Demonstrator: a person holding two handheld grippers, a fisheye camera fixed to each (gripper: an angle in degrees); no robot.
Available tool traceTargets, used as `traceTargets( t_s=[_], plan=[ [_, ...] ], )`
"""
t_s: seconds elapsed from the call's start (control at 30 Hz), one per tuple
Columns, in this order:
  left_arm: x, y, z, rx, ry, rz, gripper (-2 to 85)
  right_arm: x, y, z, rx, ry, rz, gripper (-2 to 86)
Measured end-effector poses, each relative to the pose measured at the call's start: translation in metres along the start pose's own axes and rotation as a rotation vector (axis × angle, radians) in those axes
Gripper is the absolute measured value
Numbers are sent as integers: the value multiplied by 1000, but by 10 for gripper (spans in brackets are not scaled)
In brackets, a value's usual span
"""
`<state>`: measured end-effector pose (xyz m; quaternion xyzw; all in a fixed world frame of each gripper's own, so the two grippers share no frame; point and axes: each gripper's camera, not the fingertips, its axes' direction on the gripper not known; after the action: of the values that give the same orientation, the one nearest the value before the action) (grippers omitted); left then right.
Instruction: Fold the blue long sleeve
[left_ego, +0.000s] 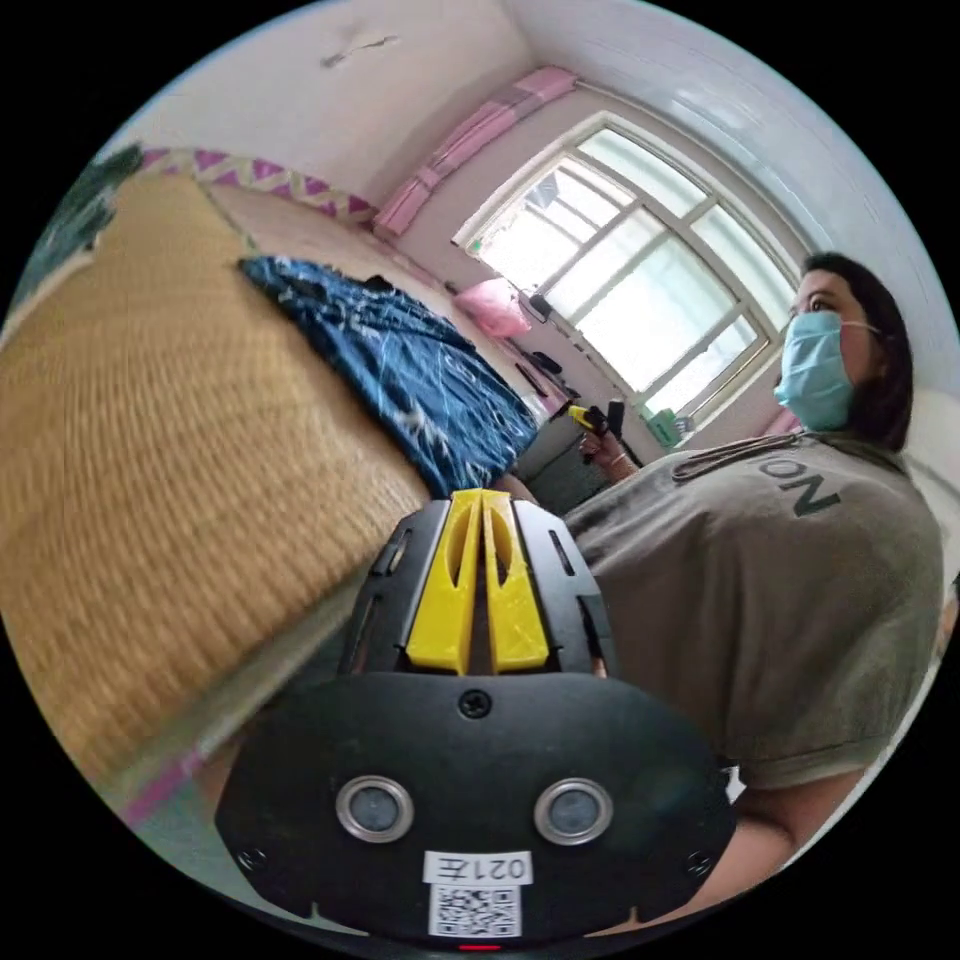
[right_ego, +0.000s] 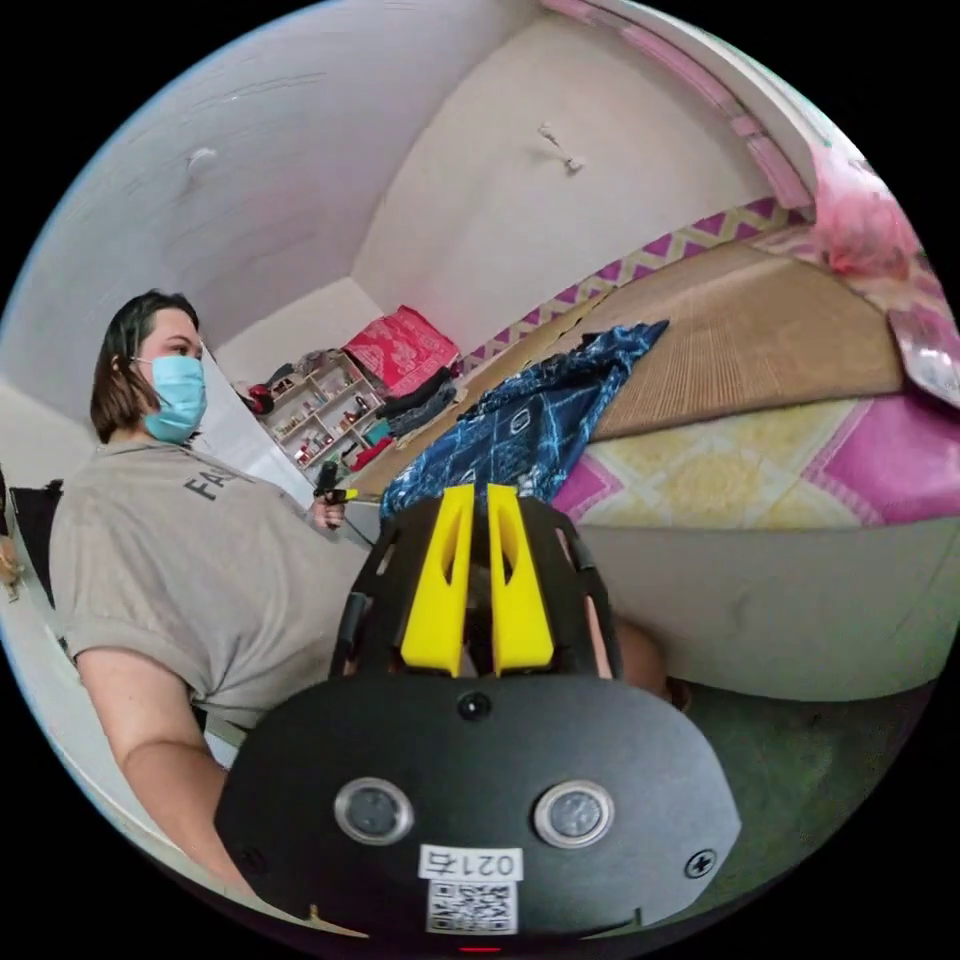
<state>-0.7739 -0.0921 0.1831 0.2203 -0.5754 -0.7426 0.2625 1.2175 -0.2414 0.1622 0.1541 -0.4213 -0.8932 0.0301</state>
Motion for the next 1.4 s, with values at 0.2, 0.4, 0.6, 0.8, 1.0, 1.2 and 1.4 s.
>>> traceTargets(
  t_s=[0.2,0.4,0.6,0.8,1.0,1.2,1.4],
  plan=[
    [10,-158,59,-7,-230,237,24,-62,-144,126,-148,311,-386,106],
    [-24,-235,69,147,-291,148,-6,-123,-240,319,-273,321,-742,86],
    [-8,-224,57,172,-288,137,-9,-186,-276,477,-459,405,-964,82],
    [11,-213,50,189,-296,116,-10,-180,-305,537,-565,328,-845,61],
    [33,-236,60,163,-314,128,-10,-149,-316,542,-586,252,-694,12],
    [57,-286,106,98,-350,183,-10,-114,-348,431,-305,183,-423,-2],
    [87,-371,198,1,-426,280,-8,-73,-343,232,-17,407,-297,0]
  ],
)
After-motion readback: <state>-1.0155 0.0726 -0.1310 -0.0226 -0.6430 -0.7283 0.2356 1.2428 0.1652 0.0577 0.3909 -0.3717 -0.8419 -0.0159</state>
